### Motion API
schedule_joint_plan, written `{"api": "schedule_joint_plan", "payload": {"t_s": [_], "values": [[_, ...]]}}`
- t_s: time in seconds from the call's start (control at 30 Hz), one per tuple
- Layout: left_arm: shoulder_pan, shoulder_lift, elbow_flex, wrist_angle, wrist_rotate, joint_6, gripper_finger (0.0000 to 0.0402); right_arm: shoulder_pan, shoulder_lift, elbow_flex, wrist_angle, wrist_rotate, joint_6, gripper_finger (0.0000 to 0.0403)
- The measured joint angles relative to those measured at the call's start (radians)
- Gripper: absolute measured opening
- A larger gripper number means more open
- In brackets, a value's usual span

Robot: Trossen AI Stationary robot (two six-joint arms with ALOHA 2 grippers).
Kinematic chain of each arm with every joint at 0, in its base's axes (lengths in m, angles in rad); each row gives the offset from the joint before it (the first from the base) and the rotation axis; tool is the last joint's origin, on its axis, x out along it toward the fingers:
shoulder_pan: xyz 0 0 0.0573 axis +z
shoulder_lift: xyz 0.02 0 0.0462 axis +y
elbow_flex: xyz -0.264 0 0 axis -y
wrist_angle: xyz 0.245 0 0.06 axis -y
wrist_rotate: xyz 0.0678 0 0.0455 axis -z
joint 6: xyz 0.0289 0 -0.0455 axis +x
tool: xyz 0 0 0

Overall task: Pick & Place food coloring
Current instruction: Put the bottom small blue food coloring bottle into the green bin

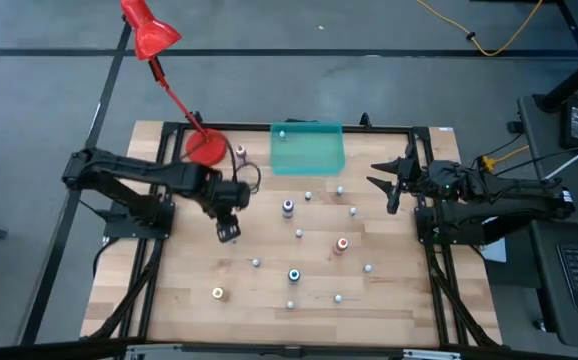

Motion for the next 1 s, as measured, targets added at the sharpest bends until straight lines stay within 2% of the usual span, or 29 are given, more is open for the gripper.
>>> {"api": "schedule_joint_plan", "payload": {"t_s": [0.17, 0.3, 0.47, 1.0], "values": [[-0.084, 0.012, -0.122, 0.106, 0.002, -0.105, 0.0221, 0.0, 0.0, 0.0, 0.0, 0.0, -0.001, 0.0175], [-0.143, 0.019, -0.201, 0.191, -0.056, -0.178, 0.0243, 0.0, 0.0, 0.0, 0.0, 0.0, -0.001, 0.0175], [-0.181, 0.018, -0.266, 0.223, -0.135, -0.222, 0.0246, 0.0, 0.0, 0.0, 0.0, -0.001, -0.001, 0.0175], [-0.196, 0.019, -0.432, 0.436, -0.156, -0.201, 0.0244, 0.0, 0.0, 0.0, 0.0, -0.002, 0.024, 0.0175]]}}
